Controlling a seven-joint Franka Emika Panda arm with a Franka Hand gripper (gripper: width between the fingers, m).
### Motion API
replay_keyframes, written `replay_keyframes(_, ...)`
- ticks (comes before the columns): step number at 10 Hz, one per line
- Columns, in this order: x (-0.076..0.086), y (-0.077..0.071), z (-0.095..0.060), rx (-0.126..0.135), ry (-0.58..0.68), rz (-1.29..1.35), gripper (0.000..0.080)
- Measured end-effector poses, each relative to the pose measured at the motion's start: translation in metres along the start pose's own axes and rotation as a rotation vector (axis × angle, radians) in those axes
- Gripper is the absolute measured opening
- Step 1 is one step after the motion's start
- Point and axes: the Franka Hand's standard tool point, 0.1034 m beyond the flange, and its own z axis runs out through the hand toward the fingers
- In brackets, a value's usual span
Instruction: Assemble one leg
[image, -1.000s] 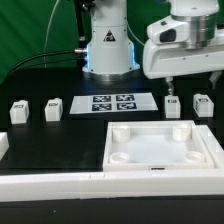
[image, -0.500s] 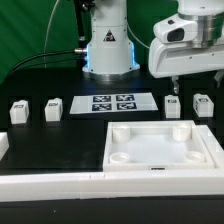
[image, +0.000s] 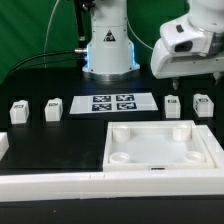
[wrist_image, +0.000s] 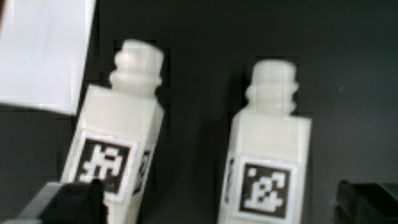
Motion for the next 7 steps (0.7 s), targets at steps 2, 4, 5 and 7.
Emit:
replay_keyframes(2,-0.003,-0.002,-0.001,-0.009,-0.206,0.007,0.0649)
replay_keyframes(4,0.009,-0.006,-0.002,0.0,-0.251,0.002,0.0649)
replay_keyframes(5,0.008,-0.008,-0.001,-0.002,-0.253,-0.002,0.0649)
replay_keyframes(7,0.01,-0.013,0.009,-0.005,-0.268,-0.008,0.0649)
